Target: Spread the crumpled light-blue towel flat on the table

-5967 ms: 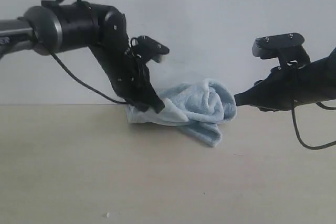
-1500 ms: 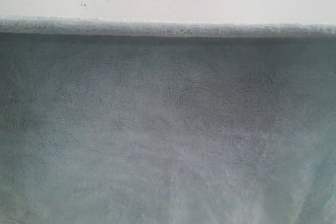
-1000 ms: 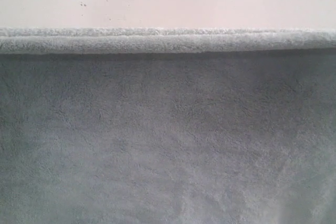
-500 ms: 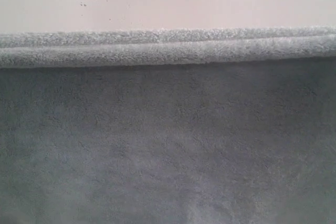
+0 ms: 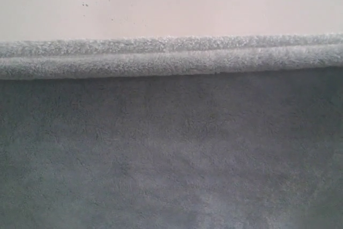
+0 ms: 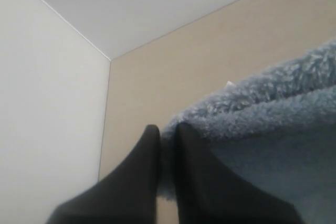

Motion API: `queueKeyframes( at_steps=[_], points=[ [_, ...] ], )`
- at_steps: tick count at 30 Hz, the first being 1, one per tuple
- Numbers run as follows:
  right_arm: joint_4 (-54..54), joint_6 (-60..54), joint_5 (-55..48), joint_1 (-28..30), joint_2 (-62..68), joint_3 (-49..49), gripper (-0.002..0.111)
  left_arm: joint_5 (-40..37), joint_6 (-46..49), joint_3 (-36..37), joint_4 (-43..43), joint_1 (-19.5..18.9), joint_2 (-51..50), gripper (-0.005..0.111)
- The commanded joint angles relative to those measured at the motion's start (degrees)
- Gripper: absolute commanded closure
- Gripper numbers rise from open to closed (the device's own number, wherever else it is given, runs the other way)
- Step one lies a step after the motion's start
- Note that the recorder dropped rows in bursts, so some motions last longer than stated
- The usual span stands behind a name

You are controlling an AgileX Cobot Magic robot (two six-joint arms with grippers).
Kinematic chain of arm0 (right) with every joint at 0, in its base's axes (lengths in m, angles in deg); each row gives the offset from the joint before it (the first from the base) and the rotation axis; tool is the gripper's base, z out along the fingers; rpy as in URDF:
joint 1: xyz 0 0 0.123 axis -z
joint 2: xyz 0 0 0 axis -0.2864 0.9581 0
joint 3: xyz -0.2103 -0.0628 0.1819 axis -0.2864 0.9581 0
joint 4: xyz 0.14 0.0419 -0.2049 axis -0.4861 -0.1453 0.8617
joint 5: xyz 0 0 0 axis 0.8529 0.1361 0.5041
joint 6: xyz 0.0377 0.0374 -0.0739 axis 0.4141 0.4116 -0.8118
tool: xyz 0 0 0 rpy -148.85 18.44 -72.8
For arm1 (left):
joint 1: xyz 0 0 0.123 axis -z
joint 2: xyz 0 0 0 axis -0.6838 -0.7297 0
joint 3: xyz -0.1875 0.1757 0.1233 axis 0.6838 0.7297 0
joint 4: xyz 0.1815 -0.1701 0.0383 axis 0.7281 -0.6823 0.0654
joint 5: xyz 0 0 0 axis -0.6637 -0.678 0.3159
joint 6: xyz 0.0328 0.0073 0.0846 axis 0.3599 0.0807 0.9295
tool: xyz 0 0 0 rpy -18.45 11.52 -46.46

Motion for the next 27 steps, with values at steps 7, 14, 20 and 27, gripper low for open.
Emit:
queueKeyframes(
  at_steps=[7,14,20,27],
  points=[
    [7.7,-0.5,-1.7,0.2,-0.6,0.5,0.108,-1.6,1.5,0.3,5.8,0.5,-0.4,0.103],
    [6.5,-0.7,-1.7,0.2,3.0,6.7,0.108,-1.6,1.5,3.8,5.8,2.7,-6.9,0.103],
    [8.2,0.8,1.7,0.2,8.9,8.0,0.108,-1.5,0.0,5.6,5.8,2.7,-15.3,0.103],
    [10.9,3.3,7.0,0.2,17.6,8.0,0.108,1.6,-3.1,5.6,9.6,2.7,-24.3,0.103]
  ],
)
